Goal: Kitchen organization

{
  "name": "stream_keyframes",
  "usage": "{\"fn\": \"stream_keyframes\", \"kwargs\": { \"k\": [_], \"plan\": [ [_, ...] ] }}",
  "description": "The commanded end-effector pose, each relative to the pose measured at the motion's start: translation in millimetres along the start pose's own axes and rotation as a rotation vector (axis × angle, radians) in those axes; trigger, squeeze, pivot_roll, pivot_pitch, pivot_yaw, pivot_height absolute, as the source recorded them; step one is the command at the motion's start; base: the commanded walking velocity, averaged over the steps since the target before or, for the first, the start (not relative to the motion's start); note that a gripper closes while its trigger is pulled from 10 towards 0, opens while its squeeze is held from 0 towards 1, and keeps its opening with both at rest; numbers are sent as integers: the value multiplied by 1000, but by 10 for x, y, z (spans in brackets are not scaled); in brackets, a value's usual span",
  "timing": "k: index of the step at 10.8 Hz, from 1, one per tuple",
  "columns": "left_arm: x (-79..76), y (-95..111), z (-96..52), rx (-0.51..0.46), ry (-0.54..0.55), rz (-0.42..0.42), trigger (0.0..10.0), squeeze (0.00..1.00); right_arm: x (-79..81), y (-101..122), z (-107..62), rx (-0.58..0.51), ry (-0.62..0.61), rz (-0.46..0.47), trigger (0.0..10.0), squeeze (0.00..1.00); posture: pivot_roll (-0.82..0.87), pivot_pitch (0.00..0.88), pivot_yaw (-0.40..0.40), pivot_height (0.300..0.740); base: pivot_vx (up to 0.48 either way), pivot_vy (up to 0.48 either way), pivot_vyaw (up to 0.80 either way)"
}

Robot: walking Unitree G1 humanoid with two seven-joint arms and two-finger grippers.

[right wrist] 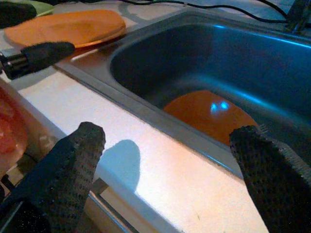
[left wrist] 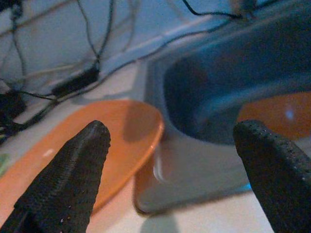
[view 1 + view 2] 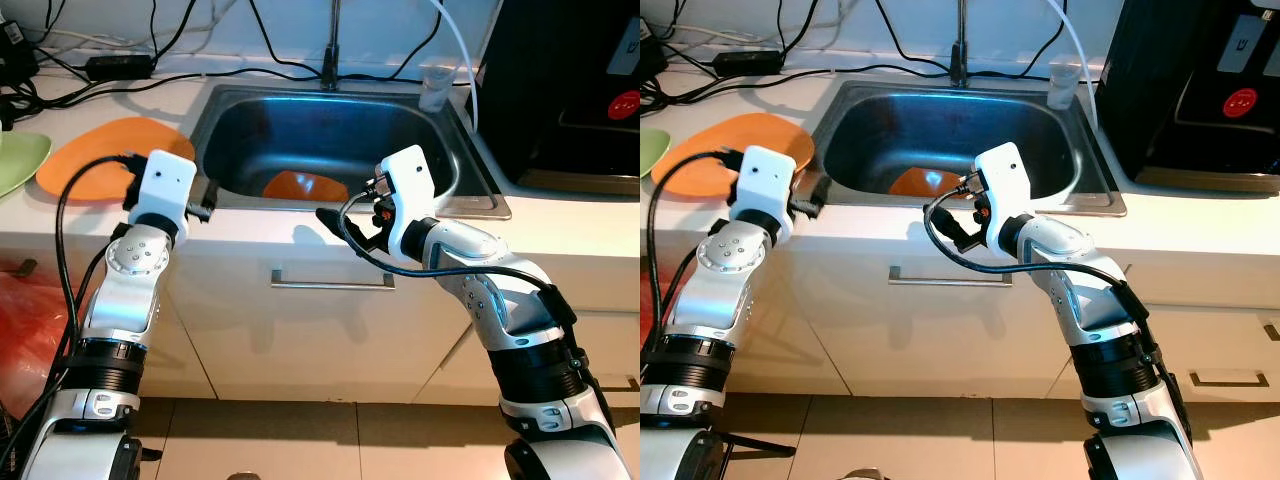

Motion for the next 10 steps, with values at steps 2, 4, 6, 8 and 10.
{"fn": "stream_keyframes", "kwargs": {
  "k": [2, 4, 6, 8, 10],
  "plan": [
    [139, 177, -55, -60, 123, -30, 10000, 0, -24, 140, 8, -79, -30, -4, 10000, 0, 159, 0, -7, 740, 0, 0, 0],
    [2, 382, -34, -137, 101, -91, 10000, 0, -79, 244, 13, -167, -85, 9, 10000, 0, 157, 0, -5, 740, 0, 0, 0],
    [-347, 744, 50, -274, -29, -150, 10000, 0, -321, 390, -63, -278, -250, -22, 10000, 0, 145, 0, 8, 740, 0, 0, 0],
    [-562, 983, 111, -350, -111, -162, 10000, 0, -556, 391, -189, -315, -359, -20, 10000, 0, 108, 0, 58, 740, 0, 0, 0],
    [-708, 1012, 125, -363, -180, -200, 10000, 0, -681, 316, -323, -327, -433, -27, 10000, 0, 81, 0, 92, 740, 0, 0, 0]
  ]
}}
Point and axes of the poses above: a point about 5 cm out from each wrist's last joint towards the gripper, its own z axis pointing out of the wrist towards the gripper, its own y axis along the axis of the wrist's last joint, x = y × z, the point moved 6 cm from there along z, pointing out of the wrist towards the gripper, and after that the axes turned 15 degrees about z, right-handed, at the moved point
